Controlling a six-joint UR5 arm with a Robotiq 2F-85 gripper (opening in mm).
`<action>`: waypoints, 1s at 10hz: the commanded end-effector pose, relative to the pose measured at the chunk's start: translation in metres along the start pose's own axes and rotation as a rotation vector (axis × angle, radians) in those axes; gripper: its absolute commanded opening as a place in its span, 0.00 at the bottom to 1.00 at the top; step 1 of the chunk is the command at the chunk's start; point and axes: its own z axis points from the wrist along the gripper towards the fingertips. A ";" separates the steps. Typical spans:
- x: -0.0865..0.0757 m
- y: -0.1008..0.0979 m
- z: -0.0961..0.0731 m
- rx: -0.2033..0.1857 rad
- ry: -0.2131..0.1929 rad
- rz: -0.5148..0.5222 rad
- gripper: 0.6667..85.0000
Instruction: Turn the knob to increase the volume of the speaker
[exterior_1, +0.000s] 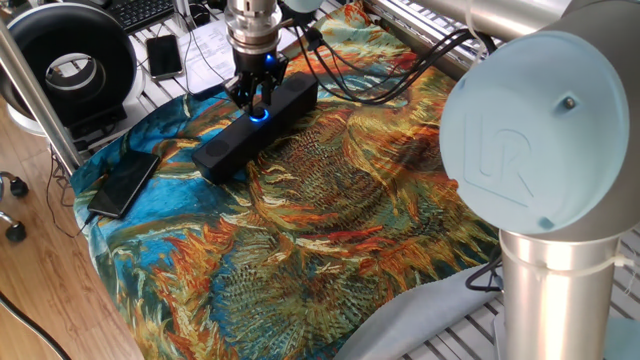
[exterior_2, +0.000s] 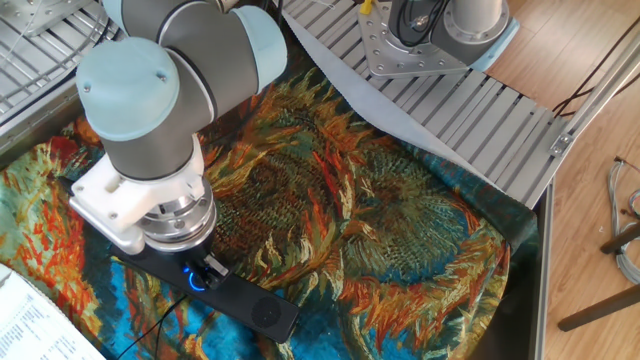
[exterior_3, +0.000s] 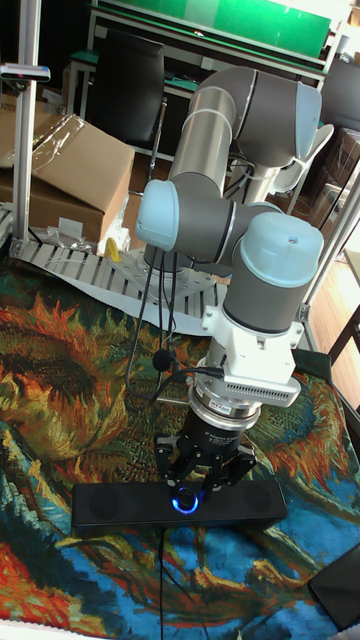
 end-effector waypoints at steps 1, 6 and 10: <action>-0.002 0.002 0.004 -0.008 -0.006 0.006 0.49; -0.002 0.000 0.007 -0.006 -0.011 0.001 0.49; 0.000 -0.001 0.010 -0.002 -0.009 0.000 0.47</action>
